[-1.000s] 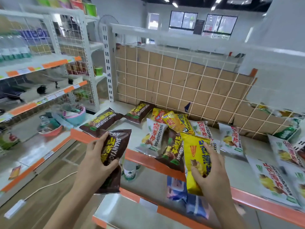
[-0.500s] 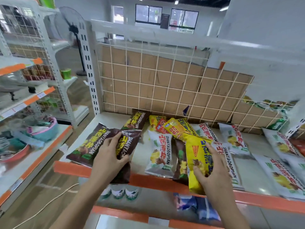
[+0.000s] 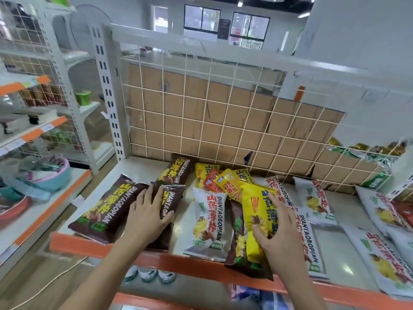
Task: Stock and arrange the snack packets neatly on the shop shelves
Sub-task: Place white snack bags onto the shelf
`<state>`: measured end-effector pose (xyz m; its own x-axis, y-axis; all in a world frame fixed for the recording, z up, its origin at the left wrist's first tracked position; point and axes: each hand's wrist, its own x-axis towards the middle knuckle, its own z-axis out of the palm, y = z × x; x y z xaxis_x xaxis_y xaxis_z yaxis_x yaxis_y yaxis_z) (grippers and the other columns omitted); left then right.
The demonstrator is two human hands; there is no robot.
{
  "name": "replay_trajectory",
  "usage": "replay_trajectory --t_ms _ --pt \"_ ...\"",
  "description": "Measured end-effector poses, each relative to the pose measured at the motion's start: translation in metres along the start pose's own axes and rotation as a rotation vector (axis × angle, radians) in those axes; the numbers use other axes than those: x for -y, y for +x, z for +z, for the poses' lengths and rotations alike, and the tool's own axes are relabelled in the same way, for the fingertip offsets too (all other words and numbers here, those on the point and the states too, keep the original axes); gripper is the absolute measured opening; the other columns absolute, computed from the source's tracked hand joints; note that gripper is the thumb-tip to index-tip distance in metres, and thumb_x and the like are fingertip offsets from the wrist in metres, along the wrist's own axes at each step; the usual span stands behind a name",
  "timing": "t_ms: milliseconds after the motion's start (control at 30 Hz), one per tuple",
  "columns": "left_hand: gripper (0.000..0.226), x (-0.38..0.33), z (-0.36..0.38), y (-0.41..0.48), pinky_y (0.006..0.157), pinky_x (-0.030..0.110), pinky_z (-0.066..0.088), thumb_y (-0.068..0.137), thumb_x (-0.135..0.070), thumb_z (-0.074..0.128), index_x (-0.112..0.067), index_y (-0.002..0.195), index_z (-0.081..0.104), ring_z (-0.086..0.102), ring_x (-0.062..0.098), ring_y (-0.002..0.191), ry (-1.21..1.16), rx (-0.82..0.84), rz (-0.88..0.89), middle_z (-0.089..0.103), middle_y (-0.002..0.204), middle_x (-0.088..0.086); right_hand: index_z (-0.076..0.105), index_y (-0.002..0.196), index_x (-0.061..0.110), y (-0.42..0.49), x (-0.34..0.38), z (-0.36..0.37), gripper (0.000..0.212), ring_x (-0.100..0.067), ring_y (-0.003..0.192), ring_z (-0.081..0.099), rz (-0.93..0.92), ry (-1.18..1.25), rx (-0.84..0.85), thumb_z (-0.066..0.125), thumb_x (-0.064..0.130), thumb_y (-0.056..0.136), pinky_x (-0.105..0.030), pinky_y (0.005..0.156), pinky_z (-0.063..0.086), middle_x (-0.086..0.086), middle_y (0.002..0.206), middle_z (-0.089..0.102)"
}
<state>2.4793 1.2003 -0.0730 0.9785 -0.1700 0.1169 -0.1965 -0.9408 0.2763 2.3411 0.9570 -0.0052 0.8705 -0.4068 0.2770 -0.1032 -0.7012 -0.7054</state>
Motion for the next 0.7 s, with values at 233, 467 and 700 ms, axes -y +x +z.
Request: replay_trajectory --t_ms 233,467,700 --pt "0.060 -0.029 -0.005 -0.011 0.103 0.045 0.037 0.084 -0.051 0.048 -0.011 0.127 0.057 0.046 0.032 0.125 -0.129 -0.144 0.193 0.048 0.138 0.011 0.028 0.140 0.037 0.010 -0.009 0.000 0.072 0.011 0.080 0.037 -0.019 0.029 0.061 0.066 0.019 0.082 -0.009 0.068 0.029 0.015 0.122 0.031" --pt "0.083 -0.095 0.012 -0.023 0.107 0.030 0.031 0.085 -0.045 0.062 -0.017 0.150 0.016 0.029 0.016 0.137 -0.505 0.125 0.086 0.012 0.154 -0.002 0.026 0.137 0.043 0.012 -0.026 -0.008 0.073 0.002 0.095 0.046 -0.039 0.037 0.061 0.067 0.019 0.081 -0.001 0.070 0.033 0.016 0.119 0.031" --pt "0.101 -0.095 0.025 -0.016 0.084 0.039 0.052 0.069 -0.039 0.079 -0.033 0.147 0.017 0.063 0.016 0.101 -0.594 0.158 -0.075 0.058 0.127 -0.001 0.027 0.141 0.036 0.012 -0.036 -0.016 0.073 0.024 0.093 0.038 -0.054 0.033 0.075 0.067 0.018 0.082 0.006 0.074 0.031 0.016 0.122 0.029"
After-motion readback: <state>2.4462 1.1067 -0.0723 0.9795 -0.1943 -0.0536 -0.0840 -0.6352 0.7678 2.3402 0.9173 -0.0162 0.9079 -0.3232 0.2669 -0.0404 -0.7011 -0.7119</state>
